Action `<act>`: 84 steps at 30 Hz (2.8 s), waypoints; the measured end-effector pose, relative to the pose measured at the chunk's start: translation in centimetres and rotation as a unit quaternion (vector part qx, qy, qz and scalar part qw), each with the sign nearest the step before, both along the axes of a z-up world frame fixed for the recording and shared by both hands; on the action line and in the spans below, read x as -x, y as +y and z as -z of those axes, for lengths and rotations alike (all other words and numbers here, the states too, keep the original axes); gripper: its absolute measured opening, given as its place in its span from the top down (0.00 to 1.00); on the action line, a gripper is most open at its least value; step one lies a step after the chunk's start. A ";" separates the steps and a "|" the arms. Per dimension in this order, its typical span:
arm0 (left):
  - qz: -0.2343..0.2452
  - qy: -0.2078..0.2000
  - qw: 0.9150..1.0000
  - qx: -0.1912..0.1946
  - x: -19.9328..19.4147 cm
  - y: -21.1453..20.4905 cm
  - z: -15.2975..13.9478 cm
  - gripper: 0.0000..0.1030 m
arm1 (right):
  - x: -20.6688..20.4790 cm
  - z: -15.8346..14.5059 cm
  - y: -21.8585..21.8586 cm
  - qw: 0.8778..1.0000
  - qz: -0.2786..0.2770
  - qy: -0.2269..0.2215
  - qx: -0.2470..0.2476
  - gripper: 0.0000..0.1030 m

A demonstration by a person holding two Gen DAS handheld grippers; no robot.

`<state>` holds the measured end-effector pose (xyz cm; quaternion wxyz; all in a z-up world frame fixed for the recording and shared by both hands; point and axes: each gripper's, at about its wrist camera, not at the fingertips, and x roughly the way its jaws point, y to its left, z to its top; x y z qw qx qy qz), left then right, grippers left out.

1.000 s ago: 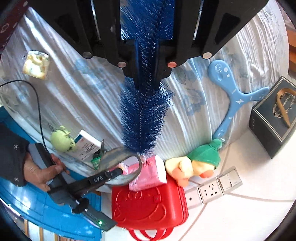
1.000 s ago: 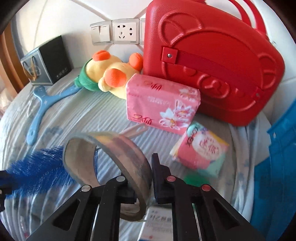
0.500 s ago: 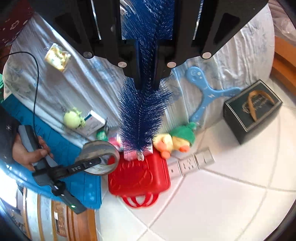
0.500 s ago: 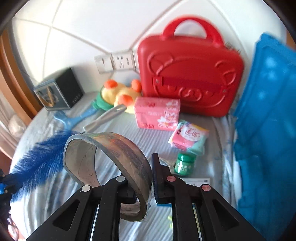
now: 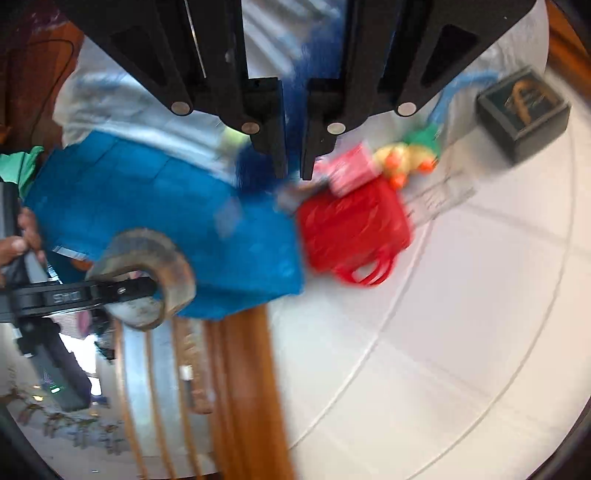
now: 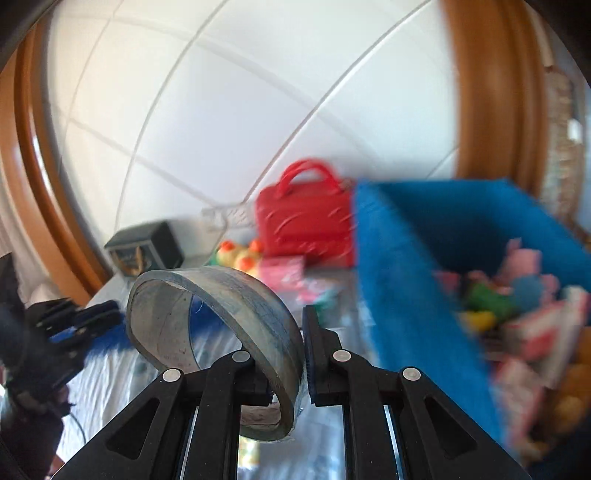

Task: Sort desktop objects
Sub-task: 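Carry the tape roll into the crate with the right tool and release it, then return both tools to the bed toward the pink tissue pack and green ball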

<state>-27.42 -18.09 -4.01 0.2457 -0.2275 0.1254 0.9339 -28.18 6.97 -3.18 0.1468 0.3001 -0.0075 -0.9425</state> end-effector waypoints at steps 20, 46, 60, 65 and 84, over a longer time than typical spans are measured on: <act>0.082 0.059 0.995 -0.016 2.4 23.2 -9.7 0.97 | -0.9 -6.5 21.8 0.996 0.061 0.050 0.038 0.88; -0.071 0.034 0.997 -0.008 5.9 27.2 -9.0 0.94 | 5.0 -8.5 29.1 0.993 0.077 0.015 0.088 0.00; -0.174 0.060 0.983 0.014 -2.4 13.1 -6.0 0.93 | -2.8 -7.4 18.9 0.978 -0.045 0.068 0.194 0.00; -0.204 0.074 0.976 0.019 -5.0 6.5 -5.1 0.93 | -4.2 -7.7 11.6 0.983 -0.068 0.073 0.153 0.00; -0.219 0.015 0.976 0.018 0.1 -7.0 1.1 0.93 | 7.2 9.6 -4.5 0.993 -0.074 -0.078 0.045 0.00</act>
